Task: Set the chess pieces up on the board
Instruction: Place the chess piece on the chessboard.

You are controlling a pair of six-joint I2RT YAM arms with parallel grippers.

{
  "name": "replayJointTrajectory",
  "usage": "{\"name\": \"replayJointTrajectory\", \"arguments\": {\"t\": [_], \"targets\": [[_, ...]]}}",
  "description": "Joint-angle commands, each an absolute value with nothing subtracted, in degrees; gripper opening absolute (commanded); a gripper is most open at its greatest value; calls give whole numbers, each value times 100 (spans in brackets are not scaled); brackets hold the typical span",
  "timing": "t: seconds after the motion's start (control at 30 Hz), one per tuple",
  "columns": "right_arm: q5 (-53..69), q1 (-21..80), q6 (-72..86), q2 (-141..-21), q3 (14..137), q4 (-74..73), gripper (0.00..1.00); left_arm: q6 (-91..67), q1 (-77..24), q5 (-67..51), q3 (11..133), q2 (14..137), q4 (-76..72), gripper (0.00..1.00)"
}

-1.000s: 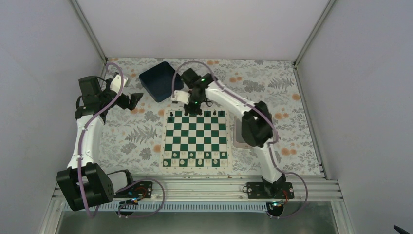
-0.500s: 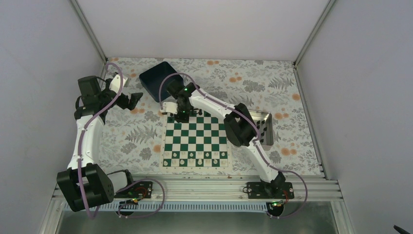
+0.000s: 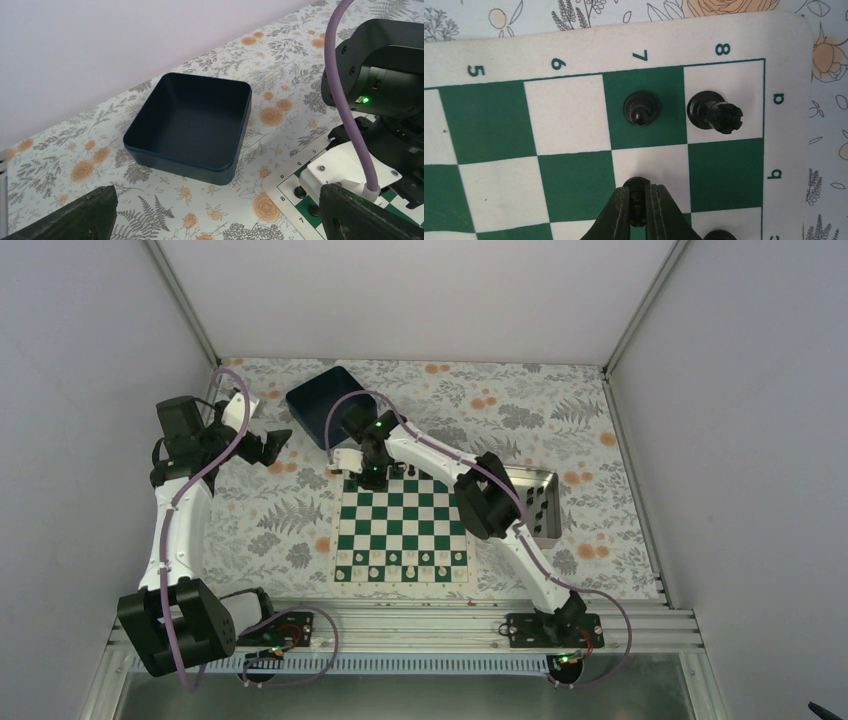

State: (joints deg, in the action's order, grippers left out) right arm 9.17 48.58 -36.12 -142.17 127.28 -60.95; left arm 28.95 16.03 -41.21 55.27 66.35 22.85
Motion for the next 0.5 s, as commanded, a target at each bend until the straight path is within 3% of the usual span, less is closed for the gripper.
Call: {"name": "replayJointTrajectory", "arguments": {"t": [0.0, 0.23, 0.47], "targets": [[804, 4817, -3539, -14360, 12956, -6059, 6, 2966, 1644, -4350, 5520, 6532, 2273, 100], [791, 4799, -3526, -14427, 12963, -6067, 8, 2979, 1652, -4401, 5520, 6553, 2270, 100], [882, 4779, -3492, -14474, 13003, -6116, 21, 2995, 1650, -4447, 5546, 6557, 2318, 100]]}}
